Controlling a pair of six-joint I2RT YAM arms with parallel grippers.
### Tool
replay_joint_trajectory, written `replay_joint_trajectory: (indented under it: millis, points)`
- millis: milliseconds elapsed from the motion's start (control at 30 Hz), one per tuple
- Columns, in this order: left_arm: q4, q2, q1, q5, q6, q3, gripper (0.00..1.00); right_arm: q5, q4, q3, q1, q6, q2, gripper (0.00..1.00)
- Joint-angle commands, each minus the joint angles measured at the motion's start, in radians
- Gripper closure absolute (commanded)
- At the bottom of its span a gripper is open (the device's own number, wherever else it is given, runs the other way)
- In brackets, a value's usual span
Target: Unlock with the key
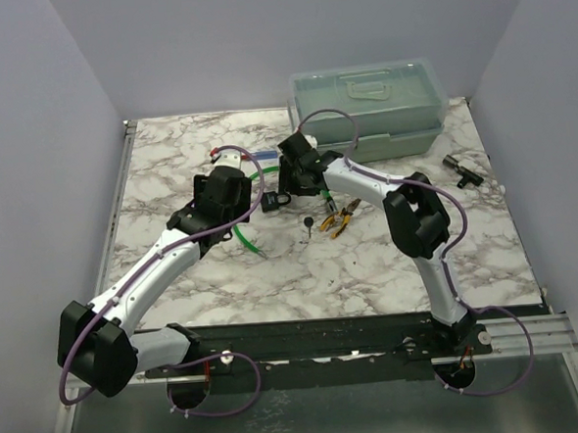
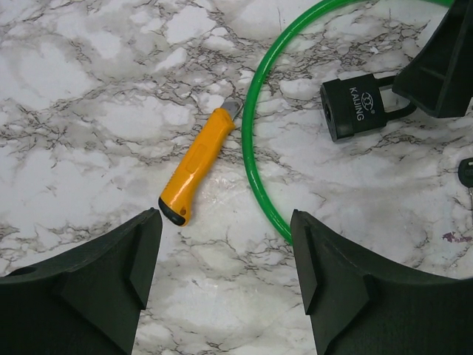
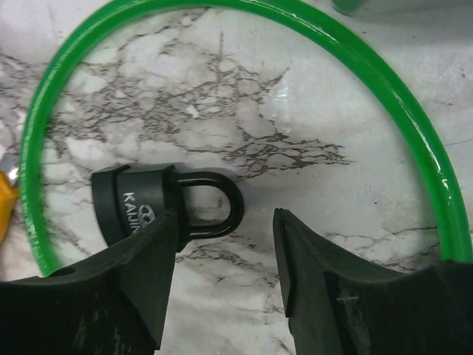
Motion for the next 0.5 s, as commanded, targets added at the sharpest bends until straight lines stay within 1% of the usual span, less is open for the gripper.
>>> replay_joint_trajectory:
  millis: [0, 100, 233, 333, 467]
  points:
    - [0.007, 0.01, -0.003, 0.015, 0.014, -0.005, 0.25, 0.124, -0.059, 0.015, 0.013, 0.074, 0.042, 0.42]
    - [0.008, 0.019, -0.003, 0.019, 0.014, -0.001, 0.25, 0.143, -0.011, -0.036, 0.013, 0.113, 0.027, 0.46]
    - [0.008, 0.024, -0.003, 0.028, 0.014, 0.001, 0.25, 0.182, 0.008, -0.058, 0.013, 0.178, 0.026, 0.46]
    - [0.008, 0.022, -0.003, 0.031, 0.015, -0.001, 0.26, 0.177, 0.025, -0.053, 0.013, 0.195, 0.037, 0.47]
    - [0.007, 0.012, -0.003, 0.034, 0.015, -0.002, 0.26, 0.135, 0.031, -0.035, 0.013, 0.191, 0.064, 0.51]
